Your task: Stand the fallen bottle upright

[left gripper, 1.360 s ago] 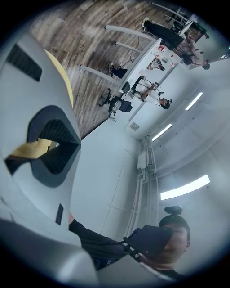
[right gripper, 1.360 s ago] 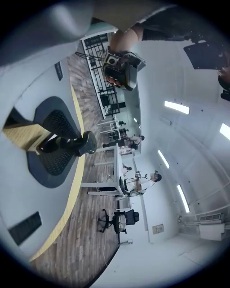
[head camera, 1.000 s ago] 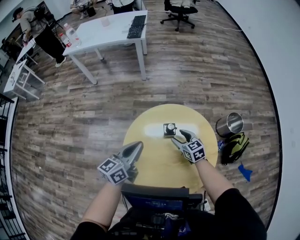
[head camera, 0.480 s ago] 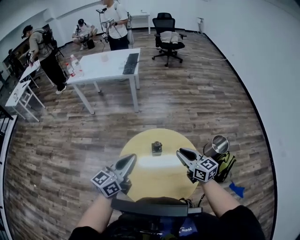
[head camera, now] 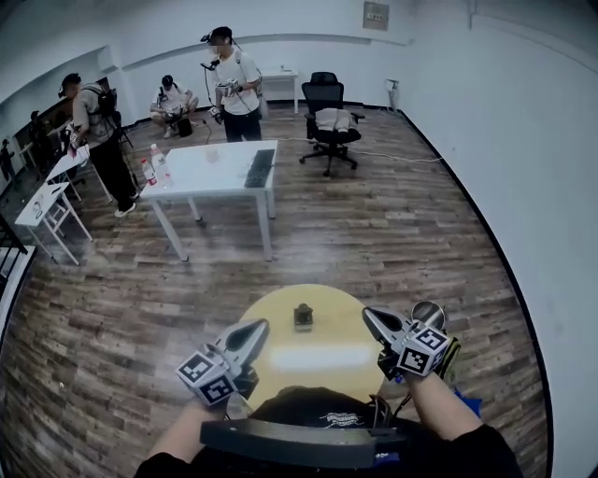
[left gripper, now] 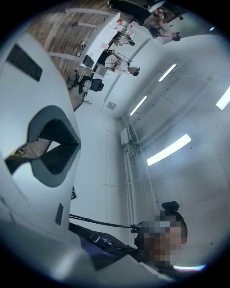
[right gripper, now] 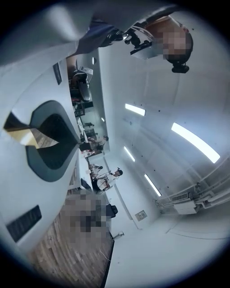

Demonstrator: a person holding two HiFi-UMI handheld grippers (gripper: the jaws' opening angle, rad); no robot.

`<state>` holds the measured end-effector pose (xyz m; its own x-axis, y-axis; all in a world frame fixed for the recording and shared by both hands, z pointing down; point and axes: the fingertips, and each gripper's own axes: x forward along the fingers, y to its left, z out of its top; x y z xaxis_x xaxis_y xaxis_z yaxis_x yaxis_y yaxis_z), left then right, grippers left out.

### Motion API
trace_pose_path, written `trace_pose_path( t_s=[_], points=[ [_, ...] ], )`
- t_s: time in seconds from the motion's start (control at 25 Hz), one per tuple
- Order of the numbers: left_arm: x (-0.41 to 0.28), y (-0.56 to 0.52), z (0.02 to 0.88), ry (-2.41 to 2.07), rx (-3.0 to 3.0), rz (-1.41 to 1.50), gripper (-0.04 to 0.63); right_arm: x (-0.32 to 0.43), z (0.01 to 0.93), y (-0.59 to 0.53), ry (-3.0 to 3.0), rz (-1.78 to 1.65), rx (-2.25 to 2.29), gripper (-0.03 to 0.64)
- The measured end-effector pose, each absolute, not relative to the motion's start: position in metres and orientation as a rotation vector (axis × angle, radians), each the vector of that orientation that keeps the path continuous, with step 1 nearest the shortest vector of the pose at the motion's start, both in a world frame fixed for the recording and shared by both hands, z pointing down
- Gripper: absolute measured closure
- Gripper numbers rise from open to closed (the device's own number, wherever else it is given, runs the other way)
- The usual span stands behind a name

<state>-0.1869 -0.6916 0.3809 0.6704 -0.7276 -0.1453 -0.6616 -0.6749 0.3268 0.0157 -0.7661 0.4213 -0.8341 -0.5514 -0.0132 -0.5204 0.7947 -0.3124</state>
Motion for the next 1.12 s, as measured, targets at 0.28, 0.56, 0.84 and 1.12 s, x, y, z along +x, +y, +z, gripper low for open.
trace_pose_path(
  t_s=[0.28,0.56,0.84,1.12],
  points=[
    [-0.183,-0.676,0.389,-1.11,2.614,-0.367,0.572,0.02,0.427,-0.75,2.895,-0.478,-0.847,0.611],
    [-0.183,-0.669,0.388,-1.113,2.611,-0.373,0.572,0.004,0.425,-0.744,2.928,-0.45,-0.801,0.611],
    [-0.193,-0.665,0.386,-1.134,2.601,-0.399,0.572,0.002,0.425,-0.741,2.941,-0.445,-0.794,0.611],
    [-0.196,-0.663,0.387,-1.146,2.596,-0.411,0.572,-0.003,0.424,-0.739,2.96,-0.414,-0.766,0.611]
  ],
)
